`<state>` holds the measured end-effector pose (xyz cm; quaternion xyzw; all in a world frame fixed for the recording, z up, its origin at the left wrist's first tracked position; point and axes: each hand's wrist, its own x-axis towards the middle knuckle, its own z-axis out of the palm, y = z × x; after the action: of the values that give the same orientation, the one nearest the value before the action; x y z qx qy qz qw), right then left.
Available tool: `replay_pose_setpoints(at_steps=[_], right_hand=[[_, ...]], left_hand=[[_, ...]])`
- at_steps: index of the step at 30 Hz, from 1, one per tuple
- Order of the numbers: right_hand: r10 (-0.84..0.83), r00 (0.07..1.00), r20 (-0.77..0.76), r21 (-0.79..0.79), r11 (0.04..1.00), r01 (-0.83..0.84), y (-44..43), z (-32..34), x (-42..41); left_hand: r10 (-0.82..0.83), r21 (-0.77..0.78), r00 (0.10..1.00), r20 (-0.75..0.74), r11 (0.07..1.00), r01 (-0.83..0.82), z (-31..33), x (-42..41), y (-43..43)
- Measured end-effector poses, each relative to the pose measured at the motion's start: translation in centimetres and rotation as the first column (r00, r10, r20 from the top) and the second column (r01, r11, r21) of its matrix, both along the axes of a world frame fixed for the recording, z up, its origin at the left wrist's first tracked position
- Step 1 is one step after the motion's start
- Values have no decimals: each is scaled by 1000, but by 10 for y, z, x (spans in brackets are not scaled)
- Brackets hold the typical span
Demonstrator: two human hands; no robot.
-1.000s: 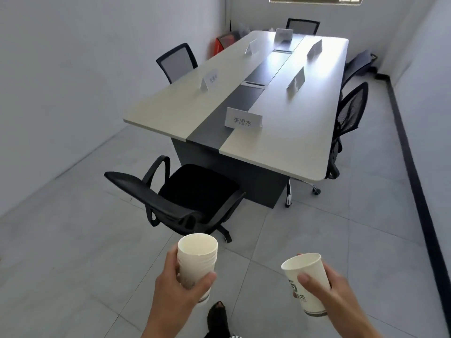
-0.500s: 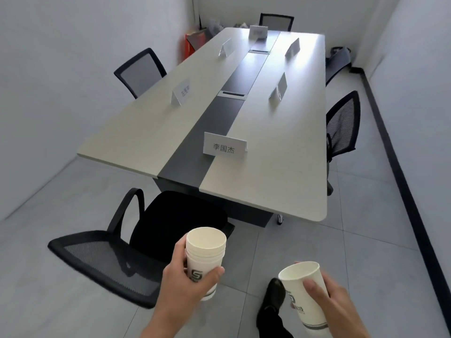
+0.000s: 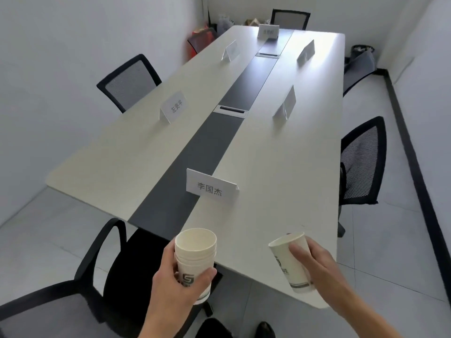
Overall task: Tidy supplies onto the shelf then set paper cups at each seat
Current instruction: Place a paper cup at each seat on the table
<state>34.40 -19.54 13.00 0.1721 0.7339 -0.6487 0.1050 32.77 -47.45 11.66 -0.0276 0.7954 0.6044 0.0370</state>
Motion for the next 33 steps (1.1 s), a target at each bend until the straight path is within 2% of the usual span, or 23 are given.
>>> replay_pose_setpoints(at_steps=[8,14,19,26,29,33], right_hand=[[0,998,61,29,1000,-2,0,-33,-141],[-49,999,13,174,984,46,-32,-49,-292],[-91,996,-9,340,936,89,-59,-91,-388],[-175,983,59,472,872,127,-69,-161,-413],[-213,975,70,487,860,153,-69,-171,-412],[-166,977,136,506,859,76,-64,-173,-410]], left_hand=[[61,-5,993,104,998,-60,-30,-82,-19],[84,43,994,72,995,-87,-22,-155,-33],[165,34,976,142,985,-171,-42,-184,-50],[202,-58,951,235,979,-193,-69,-197,-78],[181,-87,953,242,983,-164,-71,-210,-83],[116,-87,967,229,991,-98,-65,-231,-78]])
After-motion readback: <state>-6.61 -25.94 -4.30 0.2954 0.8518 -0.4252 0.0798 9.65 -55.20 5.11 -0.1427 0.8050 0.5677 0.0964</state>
